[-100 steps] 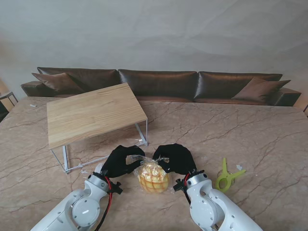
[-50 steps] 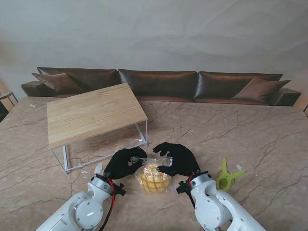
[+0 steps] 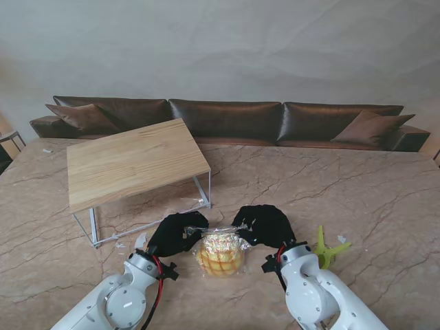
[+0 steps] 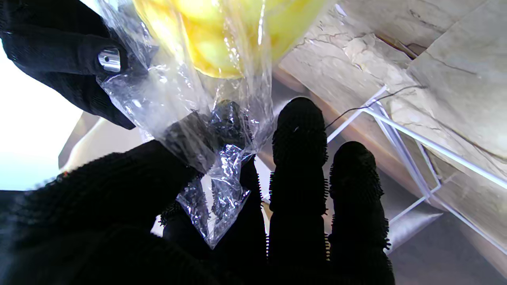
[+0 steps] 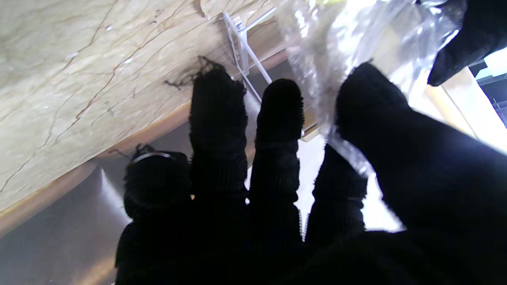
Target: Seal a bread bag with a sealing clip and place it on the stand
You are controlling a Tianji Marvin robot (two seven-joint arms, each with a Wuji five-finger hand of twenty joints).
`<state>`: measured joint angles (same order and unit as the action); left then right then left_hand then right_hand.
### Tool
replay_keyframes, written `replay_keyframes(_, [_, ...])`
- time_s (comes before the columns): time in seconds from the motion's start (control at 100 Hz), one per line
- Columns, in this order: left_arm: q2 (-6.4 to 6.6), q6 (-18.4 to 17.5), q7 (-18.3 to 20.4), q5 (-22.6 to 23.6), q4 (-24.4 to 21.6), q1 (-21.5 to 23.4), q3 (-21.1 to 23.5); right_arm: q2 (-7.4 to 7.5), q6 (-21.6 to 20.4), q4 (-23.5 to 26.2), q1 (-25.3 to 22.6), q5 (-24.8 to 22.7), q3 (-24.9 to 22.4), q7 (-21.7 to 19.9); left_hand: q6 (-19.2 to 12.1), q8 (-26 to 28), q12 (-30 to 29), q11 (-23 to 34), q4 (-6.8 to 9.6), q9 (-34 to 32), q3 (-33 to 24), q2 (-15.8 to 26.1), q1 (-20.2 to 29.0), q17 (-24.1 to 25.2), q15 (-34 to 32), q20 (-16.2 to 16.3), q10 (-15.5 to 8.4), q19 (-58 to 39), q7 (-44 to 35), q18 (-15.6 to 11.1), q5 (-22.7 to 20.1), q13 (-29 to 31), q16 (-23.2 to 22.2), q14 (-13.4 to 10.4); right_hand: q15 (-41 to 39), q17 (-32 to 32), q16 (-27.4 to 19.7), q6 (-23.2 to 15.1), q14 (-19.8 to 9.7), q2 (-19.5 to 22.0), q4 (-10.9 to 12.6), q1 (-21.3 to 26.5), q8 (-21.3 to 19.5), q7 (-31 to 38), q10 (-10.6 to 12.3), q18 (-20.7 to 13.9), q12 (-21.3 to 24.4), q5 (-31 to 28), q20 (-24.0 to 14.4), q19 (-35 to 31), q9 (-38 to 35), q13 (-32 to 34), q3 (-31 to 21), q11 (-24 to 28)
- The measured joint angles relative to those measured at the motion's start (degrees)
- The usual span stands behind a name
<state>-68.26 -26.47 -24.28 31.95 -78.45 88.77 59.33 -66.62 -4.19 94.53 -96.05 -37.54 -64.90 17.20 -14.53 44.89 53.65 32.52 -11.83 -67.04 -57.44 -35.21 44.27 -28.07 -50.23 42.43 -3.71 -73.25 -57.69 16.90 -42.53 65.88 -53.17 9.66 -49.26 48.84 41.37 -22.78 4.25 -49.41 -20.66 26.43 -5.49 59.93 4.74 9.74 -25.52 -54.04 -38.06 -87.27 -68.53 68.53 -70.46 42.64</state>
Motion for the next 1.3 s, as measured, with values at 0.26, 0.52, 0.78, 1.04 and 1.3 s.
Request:
replay_keyframes(0.26, [-0.25, 0.8, -1.0, -0.1, 0.2, 0.2, 0.5, 0.54, -0.3, 2.1, -2.9, -0.5, -4.2, -1.2, 0.0, 0.8, 0.1, 1.0, 0.00, -0.5, -0.9, -0.6, -0.2, -0.4, 0.0, -0.1, 0.2, -0.6, 0.0, 0.0, -0.5, 0.0, 0.0, 0.0, 5.9, -6.7, -1.3, 2.3, 0.0, 1.5, 0.0, 0.5, 0.7, -2.0, 0.0, -0.4, -0.2, 4.8, 2.6, 4.4, 3.3, -4.7, 0.5, -2.0])
replay_keyframes(0.52, [-0.19, 1.2, -1.6, 0.3, -0.1, 0.9, 1.3, 2.07, -5.6, 7.6, -9.0, -7.2, -15.7, -10.4, 0.0, 1.5, 0.1, 1.3, 0.01, -0.9, -1.9, -1.2, -0.7, -0.6, 0.0, -0.5, 0.2, -0.7, 0.0, 0.0, -0.6, 0.1, 0.0, 0.0, 19.7, -19.7, -8.3, 7.1, -2.2, 2.1, 6.3, -4.2, -7.8, -14.3, 0.6, -2.0, 2.6, 10.4, 6.0, 24.5, 11.9, -12.4, 0.5, -5.0])
replay_keyframes(0.78, [-0.11, 1.3, -1.4, 0.4, -0.5, 1.0, 1.4, 3.96, -11.6, 8.5, -13.6, -13.8, -25.4, -15.4, 0.0, 1.5, 0.1, 1.4, 0.01, -0.9, -1.9, -1.2, -0.7, -0.6, 0.0, -0.6, 0.2, -1.3, 0.0, 0.0, -0.6, 0.1, 0.0, -0.1, 34.7, -25.0, -22.3, 7.8, -6.6, 2.1, 11.9, -2.7, -9.5, -16.9, 1.6, -10.8, 9.6, 17.7, 21.8, 38.7, 16.8, -18.8, -9.6, -15.2])
replay_keyframes(1.04, [-0.11, 0.8, -1.6, 0.4, -0.6, 1.1, 1.5, 6.15, -16.4, 7.2, -15.0, -24.8, -29.4, -21.6, 0.0, 1.5, 0.6, 1.4, 0.01, -0.9, -1.9, -1.2, -0.7, -0.6, 0.0, -0.6, 0.2, -1.3, 0.0, 0.0, -0.6, 0.1, 0.0, -0.1, 39.6, -37.7, -30.5, 12.9, -10.0, -5.4, 13.3, -2.7, -9.5, -20.1, 1.8, -17.2, 10.7, 33.5, 34.0, 54.5, 36.5, -37.8, -11.3, -19.5])
replay_keyframes(1.3, [-0.09, 0.5, -1.5, 0.6, -1.3, 1.8, 2.4, 6.91, -16.4, 5.7, -15.4, -18.5, -30.9, -26.7, 0.0, 1.5, 0.9, 1.4, 0.01, -0.9, -1.9, -1.2, -0.7, -0.6, 0.0, -0.6, 0.2, -1.3, 0.0, 0.0, -0.6, 0.1, 0.0, -0.1, 39.0, -41.9, -30.6, 15.2, -10.3, -3.4, 12.4, -2.0, -9.0, -20.7, 0.8, -17.5, 10.7, 39.1, 35.3, 56.9, 43.5, -44.1, -11.4, -19.1])
